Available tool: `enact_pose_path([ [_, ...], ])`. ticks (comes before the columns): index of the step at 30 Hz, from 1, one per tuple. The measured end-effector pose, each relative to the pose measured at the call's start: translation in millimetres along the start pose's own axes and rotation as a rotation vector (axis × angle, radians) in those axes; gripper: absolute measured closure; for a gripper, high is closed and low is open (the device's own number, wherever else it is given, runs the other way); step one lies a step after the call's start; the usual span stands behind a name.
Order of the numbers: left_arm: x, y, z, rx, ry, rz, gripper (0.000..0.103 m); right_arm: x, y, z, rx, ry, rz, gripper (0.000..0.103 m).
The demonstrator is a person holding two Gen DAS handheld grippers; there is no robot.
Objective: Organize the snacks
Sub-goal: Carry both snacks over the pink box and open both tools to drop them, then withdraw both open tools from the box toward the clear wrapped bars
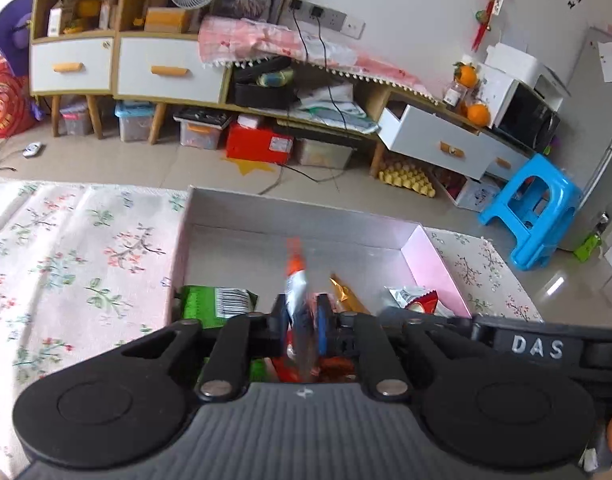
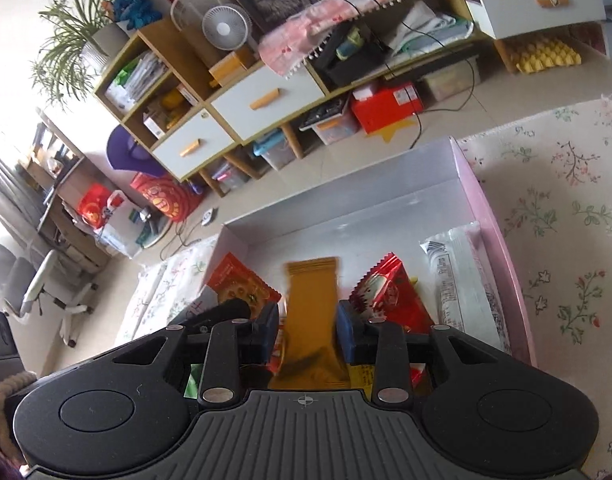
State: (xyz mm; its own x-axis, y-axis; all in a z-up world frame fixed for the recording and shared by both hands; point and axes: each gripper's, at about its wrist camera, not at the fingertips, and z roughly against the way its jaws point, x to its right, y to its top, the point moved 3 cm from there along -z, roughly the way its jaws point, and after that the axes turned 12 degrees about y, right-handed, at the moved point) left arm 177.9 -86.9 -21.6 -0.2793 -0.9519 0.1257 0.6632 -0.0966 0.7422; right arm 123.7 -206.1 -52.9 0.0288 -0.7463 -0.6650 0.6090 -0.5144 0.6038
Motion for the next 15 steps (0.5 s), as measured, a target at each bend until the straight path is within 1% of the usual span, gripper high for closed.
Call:
enact_pose_path([
  [2,0.7,-0.4,8.1,0.017,0.017,-0.014,0.085,-3.6,-2.5,5.6,0.007,-0.005,0.011,0.07],
  [3,1.5,-0.4,12.1,0.029,0.02,-0.02,0.082,-4.8,-5.4,10.0,0.01,-0.002,0.011,0.07],
  [5,2.0,-0.9,20.3,0.045,0.024,-0.024,0.079,-6.7,-8.0,18.4,0.018,0.002,0.0,0.07],
  [10,-3.2,-0.6,41.2,0.064,0.014,0.001,0.076,-14.0,-14.2,52.2,0.046,0.013,0.006,0.07],
  [12,-8.1,-2.5,49.9,0.06,0.018,0.02,0.073,-15.3,-17.3,66.1,0.054,0.006,0.009,0.063],
  [14,-14.8,-7.0,59.3,0.052,0.021,0.042,0.072,-14.6,-20.2,79.8,0.066,-0.009,0.007,0.055],
  [15,-16.8,-9.6,63.9,0.048,0.026,0.053,0.069,-14.1,-22.0,85.5,0.068,-0.017,0.01,0.055],
])
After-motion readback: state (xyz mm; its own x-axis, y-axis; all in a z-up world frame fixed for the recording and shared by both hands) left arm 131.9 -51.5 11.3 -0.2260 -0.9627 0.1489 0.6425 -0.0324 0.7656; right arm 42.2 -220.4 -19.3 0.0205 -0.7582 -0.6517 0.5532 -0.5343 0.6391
